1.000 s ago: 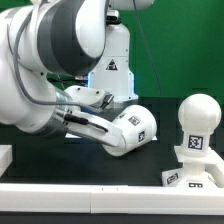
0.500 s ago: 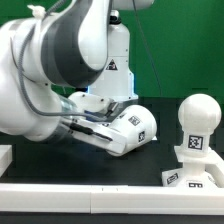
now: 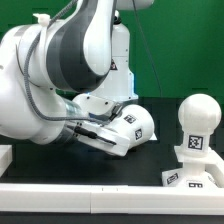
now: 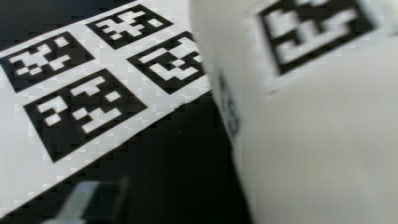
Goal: Assemble lamp
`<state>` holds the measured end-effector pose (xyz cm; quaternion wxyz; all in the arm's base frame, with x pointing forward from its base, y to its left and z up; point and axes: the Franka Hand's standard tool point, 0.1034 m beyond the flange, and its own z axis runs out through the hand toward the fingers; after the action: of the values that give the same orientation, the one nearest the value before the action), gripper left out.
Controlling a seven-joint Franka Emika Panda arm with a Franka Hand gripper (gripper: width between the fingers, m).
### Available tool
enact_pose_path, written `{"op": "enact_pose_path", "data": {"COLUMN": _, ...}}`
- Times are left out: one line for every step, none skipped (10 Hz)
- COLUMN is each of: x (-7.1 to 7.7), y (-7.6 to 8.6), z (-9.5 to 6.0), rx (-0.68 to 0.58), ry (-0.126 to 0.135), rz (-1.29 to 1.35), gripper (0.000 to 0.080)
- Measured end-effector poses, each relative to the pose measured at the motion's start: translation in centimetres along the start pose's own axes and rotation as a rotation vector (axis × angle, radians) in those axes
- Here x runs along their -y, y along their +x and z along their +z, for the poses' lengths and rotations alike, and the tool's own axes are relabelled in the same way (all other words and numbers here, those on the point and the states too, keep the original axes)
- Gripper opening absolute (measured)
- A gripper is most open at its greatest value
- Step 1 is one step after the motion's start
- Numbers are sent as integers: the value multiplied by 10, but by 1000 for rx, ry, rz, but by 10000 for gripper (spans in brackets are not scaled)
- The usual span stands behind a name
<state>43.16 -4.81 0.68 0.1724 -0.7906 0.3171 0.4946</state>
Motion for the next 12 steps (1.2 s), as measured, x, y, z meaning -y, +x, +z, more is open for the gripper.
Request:
{"op": "enact_pose_path", "data": {"x": 0, "y": 0, "z": 0, "rx": 0, "ry": 0, "rz": 0, "gripper": 281}}
{"op": "enact_pose_path", "data": {"x": 0, "y": 0, "z": 0, "rx": 0, "ry": 0, "rz": 0, "gripper": 141}}
{"op": "enact_pose_path", "data": {"x": 5, "y": -9, "z": -7, "rx": 3, "ry": -1, "rz": -14, "gripper": 56}}
{"op": "enact_pose_path", "data": {"x": 12, "y": -19, "z": -18, "rx": -21, "ry": 3, "rz": -32, "gripper": 56}}
{"op": "enact_pose_path", "data": {"x": 18, "y": -30, "z": -29, "rx": -52, "ry": 12, "rz": -50, "gripper": 48}}
{"op": "enact_pose_path", "data": {"x": 22, "y": -49, "z": -42, "rx": -64, "ry": 24, "rz": -66, "gripper": 48}}
{"op": "enact_pose_path", "data": {"x": 29, "y": -65, "z": -58, "rx": -101, "ry": 31, "rz": -84, "gripper": 48}}
{"op": "enact_pose_path", "data": {"x": 38, "y": -89, "z": -74, "rx": -186, "ry": 31, "rz": -110, "gripper": 48}}
{"op": "enact_pose_path", "data": {"x": 43, "y": -104, "z": -79, "rx": -254, "ry": 27, "rz": -118, "gripper": 48}}
{"op": "enact_pose_path", "data": {"x": 46, "y": -96, "z": -79, "rx": -341, "ry": 44, "rz": -121, "gripper": 48}}
{"op": "enact_pose_path", "data": {"x": 49, "y": -95, "z": -78, "rx": -399, "ry": 54, "rz": -127, "gripper": 48}}
{"op": "enact_pose_path", "data": {"x": 52, "y": -96, "z": -80, "rx": -445, "ry": 63, "rz": -135, "gripper": 48}}
